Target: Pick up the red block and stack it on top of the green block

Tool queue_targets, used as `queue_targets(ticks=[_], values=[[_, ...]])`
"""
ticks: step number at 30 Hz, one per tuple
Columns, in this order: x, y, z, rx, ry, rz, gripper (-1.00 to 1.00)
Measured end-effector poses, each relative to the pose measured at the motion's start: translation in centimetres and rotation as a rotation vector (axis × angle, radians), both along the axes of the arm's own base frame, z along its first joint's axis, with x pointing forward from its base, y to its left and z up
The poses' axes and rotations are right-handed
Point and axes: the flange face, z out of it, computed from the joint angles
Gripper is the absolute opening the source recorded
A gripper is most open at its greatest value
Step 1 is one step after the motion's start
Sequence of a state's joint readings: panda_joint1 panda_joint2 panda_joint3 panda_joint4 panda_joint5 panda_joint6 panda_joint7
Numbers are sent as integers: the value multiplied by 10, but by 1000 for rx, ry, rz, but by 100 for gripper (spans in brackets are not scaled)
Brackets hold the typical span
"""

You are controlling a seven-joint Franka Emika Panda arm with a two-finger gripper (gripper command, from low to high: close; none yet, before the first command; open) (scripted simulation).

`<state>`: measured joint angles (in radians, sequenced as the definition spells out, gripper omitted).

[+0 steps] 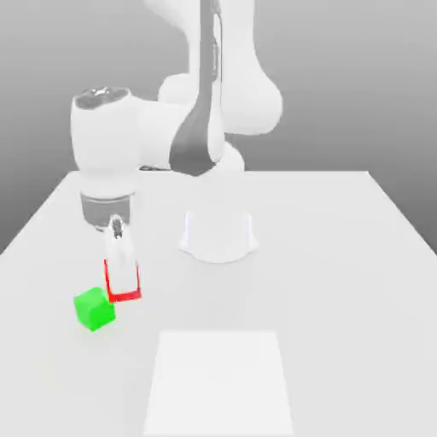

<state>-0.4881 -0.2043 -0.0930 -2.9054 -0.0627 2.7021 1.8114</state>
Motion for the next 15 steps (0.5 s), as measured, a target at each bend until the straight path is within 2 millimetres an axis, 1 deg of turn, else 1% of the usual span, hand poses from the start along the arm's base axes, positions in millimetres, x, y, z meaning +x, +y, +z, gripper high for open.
queue_targets(ticks=[3,4,7,11,12,15], values=[[-26,-29,5,4,-4,-250,-100],[-32,-35,3,4,-5,-302,-100],[-35,-41,-17,4,-6,-348,-100],[-37,-41,-51,5,-6,-353,-100],[-37,-41,-57,5,-6,-353,100],[-36,-40,-57,5,-6,-350,100]])
